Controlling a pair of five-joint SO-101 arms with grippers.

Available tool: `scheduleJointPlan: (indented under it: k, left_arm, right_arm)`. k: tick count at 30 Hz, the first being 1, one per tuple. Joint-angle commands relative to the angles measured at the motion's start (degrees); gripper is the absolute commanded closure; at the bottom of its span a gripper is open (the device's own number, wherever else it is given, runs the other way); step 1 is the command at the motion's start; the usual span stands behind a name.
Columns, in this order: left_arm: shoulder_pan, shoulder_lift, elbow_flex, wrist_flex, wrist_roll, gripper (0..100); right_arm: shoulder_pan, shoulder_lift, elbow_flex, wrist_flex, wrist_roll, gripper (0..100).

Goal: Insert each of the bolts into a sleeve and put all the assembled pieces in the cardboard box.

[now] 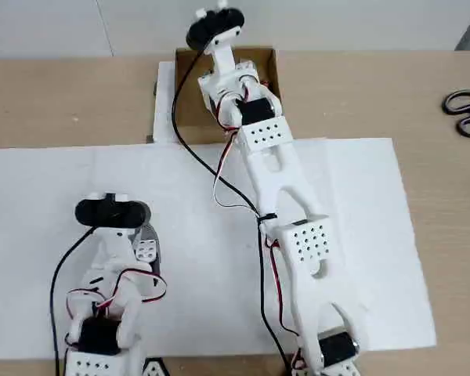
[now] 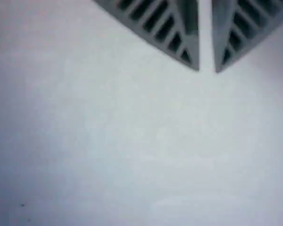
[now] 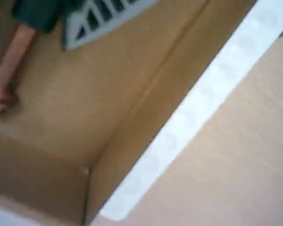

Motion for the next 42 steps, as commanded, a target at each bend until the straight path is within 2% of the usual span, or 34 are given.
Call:
scheduleJointPlan:
  k: [1, 8, 13, 17, 24, 30, 34, 42]
  left_arm:
    - [-0.1, -0.4, -0.2, -1.4, 0.0, 99]
    - [-0.1, -0.4, -0.2, -1.4, 0.0, 99]
    - [-0.1, -0.4, -0.2, -1.4, 0.0, 99]
    - [-0.1, -0.4, -0.2, -1.4, 0.0, 99]
    - [-0.1, -0.4, -0.2, -1.4, 0.0, 99]
    - [-0.1, -0.4, -0.2, -1.4, 0.0, 99]
    - [-0.1, -0.4, -0.2, -1.4, 0.0, 99]
    - [-0.1, -0.4, -0.1, -1.4, 0.0, 99]
  right_arm:
    - [-0.2, -1.4, -7.6, 0.6, 0.4, 77.3]
    - [0.7, -1.6, -15.6, 8.9, 0.2, 86.0]
    - [2.2, -1.3, -22.6, 15.7, 0.2, 99.8]
    - [3.6, -1.3, -28.1, 24.1, 0.1, 99.6]
    - [7.3, -4.7, -28.3, 38.6, -0.3, 99.5]
    - [10.1, -10.5, -28.2, 52.1, -10.3, 99.5]
    - [13.1, -12.4, -28.2, 53.6, -12.3, 99.5]
    - [12.2, -25.8, -27.9, 54.0, -7.2, 99.5]
